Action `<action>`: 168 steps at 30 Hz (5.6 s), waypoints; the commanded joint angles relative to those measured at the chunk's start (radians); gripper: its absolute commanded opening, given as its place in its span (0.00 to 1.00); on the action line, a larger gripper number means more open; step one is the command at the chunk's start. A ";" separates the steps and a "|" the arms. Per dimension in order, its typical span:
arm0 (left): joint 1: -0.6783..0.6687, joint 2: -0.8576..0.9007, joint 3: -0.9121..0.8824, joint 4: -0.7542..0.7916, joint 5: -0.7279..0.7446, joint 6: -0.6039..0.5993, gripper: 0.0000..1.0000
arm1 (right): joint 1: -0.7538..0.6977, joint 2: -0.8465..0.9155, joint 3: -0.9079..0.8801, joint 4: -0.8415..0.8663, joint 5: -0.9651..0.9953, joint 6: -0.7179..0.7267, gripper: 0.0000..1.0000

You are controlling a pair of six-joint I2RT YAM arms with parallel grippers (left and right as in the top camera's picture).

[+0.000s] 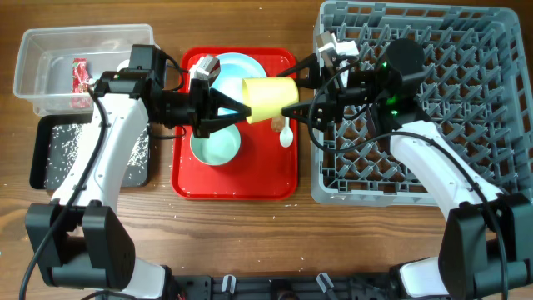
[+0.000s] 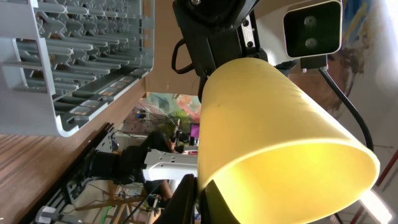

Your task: Sort waste into correct bins and load items into the dishwasher rack

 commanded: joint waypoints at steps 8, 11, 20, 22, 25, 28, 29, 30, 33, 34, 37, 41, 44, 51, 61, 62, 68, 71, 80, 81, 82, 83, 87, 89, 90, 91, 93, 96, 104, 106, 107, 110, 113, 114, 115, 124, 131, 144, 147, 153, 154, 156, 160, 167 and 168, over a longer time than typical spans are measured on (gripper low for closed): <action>-0.003 -0.011 0.010 0.027 -0.014 0.027 0.04 | -0.050 0.013 0.011 0.005 -0.085 0.008 0.92; -0.003 -0.011 0.010 0.030 -0.013 0.026 0.04 | -0.049 0.013 0.011 0.005 -0.085 0.020 0.92; -0.003 -0.011 0.010 0.007 -0.013 0.018 0.04 | -0.049 0.013 0.011 0.005 -0.084 0.018 0.92; -0.003 -0.011 0.010 -0.015 -0.013 0.019 0.04 | -0.049 0.013 0.011 0.005 -0.085 0.018 0.92; -0.003 -0.011 0.010 -0.071 -0.013 0.019 0.04 | -0.048 0.013 0.011 -0.009 -0.084 -0.008 0.92; -0.004 -0.011 0.010 -0.155 -0.045 0.027 0.04 | -0.048 0.013 0.011 -0.009 -0.084 -0.018 0.94; -0.004 -0.011 0.010 -0.175 -0.059 0.027 0.04 | -0.045 0.013 0.011 -0.012 -0.084 -0.029 0.96; -0.004 -0.011 0.010 -0.189 -0.059 0.027 0.04 | -0.042 0.013 0.011 -0.014 -0.084 -0.031 0.97; -0.004 -0.013 0.010 -0.200 -0.059 0.027 0.04 | -0.027 0.013 0.011 -0.039 -0.063 -0.060 0.99; -0.004 -0.013 0.010 -0.200 -0.059 0.027 0.04 | -0.021 0.013 0.011 -0.052 -0.049 -0.064 0.99; -0.004 -0.013 0.010 -0.199 -0.059 0.027 0.04 | 0.011 0.013 0.011 -0.124 -0.019 -0.109 1.00; -0.004 -0.013 0.010 -0.198 -0.059 0.027 0.04 | 0.035 0.013 0.011 -0.134 -0.011 -0.109 0.99; -0.004 -0.013 0.010 -0.199 -0.059 0.050 0.04 | 0.045 0.013 0.011 -0.134 -0.012 -0.107 0.86; -0.004 -0.013 0.010 -0.198 -0.059 0.053 0.04 | 0.063 0.013 0.011 -0.130 -0.008 -0.107 0.60; -0.003 -0.013 0.010 -0.199 -0.059 0.075 0.11 | 0.062 0.013 0.011 -0.106 -0.014 -0.105 0.54; -0.003 -0.013 0.010 -0.199 -0.059 0.075 0.18 | 0.062 0.013 0.011 -0.105 -0.016 -0.105 0.54; -0.003 -0.013 0.010 -0.199 -0.060 0.075 0.42 | 0.055 0.013 0.011 -0.103 -0.024 -0.104 0.54; -0.003 -0.013 0.010 -0.199 -0.066 0.075 0.43 | 0.019 0.013 0.011 -0.104 -0.036 -0.099 0.54; -0.003 -0.013 0.010 -0.179 -0.137 0.075 0.48 | -0.187 0.013 0.011 -0.108 -0.043 0.071 0.53; -0.003 -0.013 0.010 -0.170 -0.163 0.075 0.48 | -0.203 0.013 0.011 -0.107 -0.022 0.107 0.51; -0.003 -0.013 0.010 -0.150 -0.199 0.075 0.48 | -0.211 0.013 0.011 -0.107 -0.004 0.130 0.50; -0.003 -0.013 0.010 -0.123 -0.245 0.075 0.48 | -0.218 0.013 0.011 -0.108 0.021 0.161 0.50; -0.003 -0.013 0.010 0.010 -0.510 0.066 0.50 | -0.210 0.012 0.011 -0.138 0.085 0.209 0.48; -0.003 -0.013 0.010 0.070 -0.639 0.003 0.51 | -0.208 0.008 0.011 -0.209 0.139 0.203 0.48; -0.003 -0.013 0.010 0.093 -0.694 -0.016 0.52 | -0.208 0.005 0.011 -0.254 0.166 0.179 0.48; -0.003 -0.013 0.010 0.108 -0.731 -0.027 0.52 | -0.206 -0.002 0.011 -0.298 0.198 0.150 0.47; -0.003 -0.013 0.010 0.134 -0.805 -0.035 0.52 | -0.196 -0.032 0.011 -0.426 0.299 0.058 0.47; -0.003 -0.012 0.010 0.160 -0.852 -0.035 0.53 | -0.181 -0.104 0.013 -0.618 0.444 -0.045 0.49; -0.003 -0.010 0.010 0.200 -0.994 -0.034 0.58 | -0.180 -0.347 0.101 -1.225 0.892 -0.160 0.53; -0.003 -0.010 0.010 0.203 -1.037 -0.034 0.58 | -0.180 -0.381 0.153 -1.392 1.019 -0.183 0.54; -0.003 -0.010 0.010 0.204 -1.056 -0.034 0.58 | -0.180 -0.391 0.182 -1.472 1.071 -0.183 0.54; -0.003 -0.010 0.010 0.214 -1.072 -0.034 0.61 | -0.180 -0.397 0.255 -1.711 1.198 -0.186 0.53; -0.003 -0.010 0.010 0.227 -1.085 -0.034 0.63 | -0.180 -0.397 0.269 -1.839 1.226 -0.191 0.50; -0.003 -0.010 0.010 0.233 -1.088 -0.034 0.64 | -0.180 -0.390 0.268 -1.870 1.226 -0.191 0.50; -0.003 -0.010 0.010 0.237 -1.088 -0.034 0.64 | -0.180 -0.382 0.268 -1.894 1.227 -0.191 0.49; -0.003 -0.010 0.010 0.240 -1.125 -0.034 0.70 | -0.165 -0.203 0.263 -2.012 1.298 -0.213 0.50; -0.003 -0.010 0.010 0.241 -1.125 -0.034 0.70 | -0.117 -0.106 0.239 -1.980 1.298 -0.212 0.56; -0.003 -0.010 0.010 0.240 -1.139 -0.031 0.77 | -0.115 -0.087 0.318 -1.970 1.281 -0.209 1.00; -0.003 -0.010 0.010 0.240 -1.139 -0.031 0.77 | -0.114 -0.129 0.437 -1.948 1.213 -0.216 0.98; -0.003 -0.010 0.010 0.239 -1.139 -0.031 0.84 | 0.011 -0.159 0.515 -1.736 1.093 -0.198 0.88; -0.003 -0.010 0.010 0.238 -1.140 -0.031 0.85 | 0.051 -0.151 0.514 -1.687 1.094 -0.166 0.88; -0.003 -0.010 0.010 0.234 -1.148 -0.031 0.86 | 0.138 -0.123 0.514 -1.602 1.094 -0.117 0.88; 0.007 -0.010 0.010 0.222 -1.184 -0.031 0.87 | 0.288 -0.020 0.512 -1.474 1.147 -0.002 0.84; 0.157 -0.026 0.010 0.179 -1.181 -0.060 0.89 | 0.391 0.192 0.508 -1.353 1.165 0.096 0.76; 0.181 -0.026 0.010 0.171 -1.181 -0.060 0.91 | 0.401 0.236 0.508 -1.342 1.166 0.106 0.74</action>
